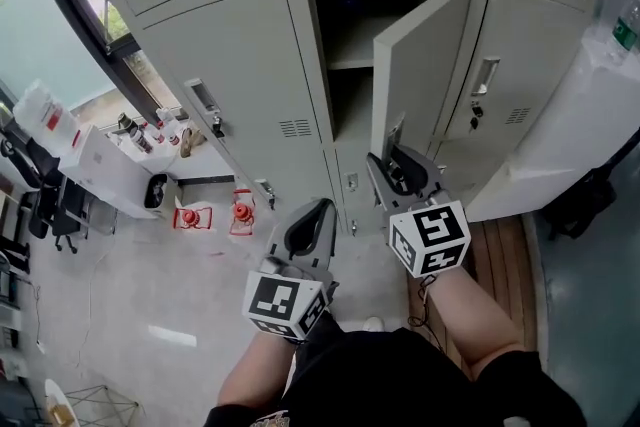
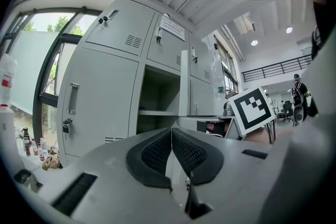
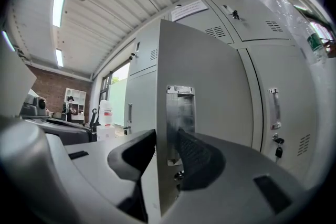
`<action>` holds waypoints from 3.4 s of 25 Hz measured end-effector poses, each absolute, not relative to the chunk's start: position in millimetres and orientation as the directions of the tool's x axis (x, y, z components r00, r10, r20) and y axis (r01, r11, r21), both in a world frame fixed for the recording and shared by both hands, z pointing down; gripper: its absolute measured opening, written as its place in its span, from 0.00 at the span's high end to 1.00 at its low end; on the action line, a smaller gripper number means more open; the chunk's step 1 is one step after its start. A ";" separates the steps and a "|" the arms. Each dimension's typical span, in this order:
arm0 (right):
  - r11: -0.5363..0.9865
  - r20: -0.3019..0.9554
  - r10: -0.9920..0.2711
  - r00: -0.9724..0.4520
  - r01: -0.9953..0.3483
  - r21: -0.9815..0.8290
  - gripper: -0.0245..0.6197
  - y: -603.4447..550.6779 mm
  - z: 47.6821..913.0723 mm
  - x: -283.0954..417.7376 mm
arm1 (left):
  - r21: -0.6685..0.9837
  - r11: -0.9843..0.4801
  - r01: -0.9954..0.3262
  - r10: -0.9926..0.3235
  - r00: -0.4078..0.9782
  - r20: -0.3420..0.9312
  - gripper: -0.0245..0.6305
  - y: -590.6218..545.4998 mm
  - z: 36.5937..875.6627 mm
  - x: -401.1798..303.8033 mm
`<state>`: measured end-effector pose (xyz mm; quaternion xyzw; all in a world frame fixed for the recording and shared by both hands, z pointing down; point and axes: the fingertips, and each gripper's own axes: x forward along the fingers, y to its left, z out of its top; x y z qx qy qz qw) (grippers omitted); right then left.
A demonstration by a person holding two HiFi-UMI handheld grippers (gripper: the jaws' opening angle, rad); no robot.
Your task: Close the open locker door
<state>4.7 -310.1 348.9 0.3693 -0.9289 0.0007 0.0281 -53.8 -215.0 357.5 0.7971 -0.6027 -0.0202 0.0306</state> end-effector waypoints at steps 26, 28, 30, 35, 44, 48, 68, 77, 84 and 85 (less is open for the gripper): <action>0.696 0.064 -0.718 -0.693 -0.717 0.033 0.68 -403.4 350.8 -90.0 | 0.060 -0.366 -0.929 -0.929 0.368 0.034 0.93 -293.3 365.3 -138.8; 0.699 0.070 -0.715 -0.696 -0.714 0.035 0.70 -408.5 351.6 -95.0 | 0.062 -0.367 -0.928 -0.929 0.369 0.037 0.93 -296.1 366.5 -143.1; 0.698 0.074 -0.716 -0.694 -0.715 0.039 0.72 -414.2 351.5 -98.8 | 0.070 -0.363 -0.929 -0.930 0.366 0.037 0.93 -299.0 366.3 -147.4; 0.694 0.077 -0.719 -0.691 -0.719 0.034 0.72 -427.5 351.4 -103.7 | 0.077 -0.361 -0.929 -0.931 0.365 0.036 0.93 -305.0 367.6 -155.6; 0.702 0.084 -0.711 -0.698 -0.711 0.032 0.72 -443.7 351.4 -109.1 | 0.080 -0.361 -0.929 -0.930 0.365 0.045 0.93 -313.1 372.7 -160.6; 0.706 0.076 -0.707 -0.703 -0.706 0.047 0.72 -444.0 351.3 -109.6 | 0.093 -0.358 -0.929 -0.928 0.365 0.070 0.93 -316.3 377.3 -159.9; 0.691 0.100 -0.722 -0.685 -0.719 0.067 0.71 -444.8 357.5 -70.0 | 0.060 -0.374 -0.925 -0.925 0.377 0.043 0.93 -314.2 366.0 -123.6; 0.658 0.096 -0.751 -0.653 -0.752 0.037 0.75 -434.4 351.5 -7.2 | 0.066 -0.370 -0.927 -0.928 0.373 0.026 0.93 -296.9 360.1 -88.2; 0.681 0.091 -0.732 -0.675 -0.730 0.056 0.85 -394.1 345.5 23.6 | 0.056 -0.370 -0.927 -0.928 0.372 0.009 0.93 -272.6 351.5 -51.5; 0.686 0.091 -0.727 -0.681 -0.725 0.059 0.87 -387.7 344.8 26.7 | 0.057 -0.368 -0.928 -0.930 0.369 0.007 0.93 -268.3 350.5 -47.0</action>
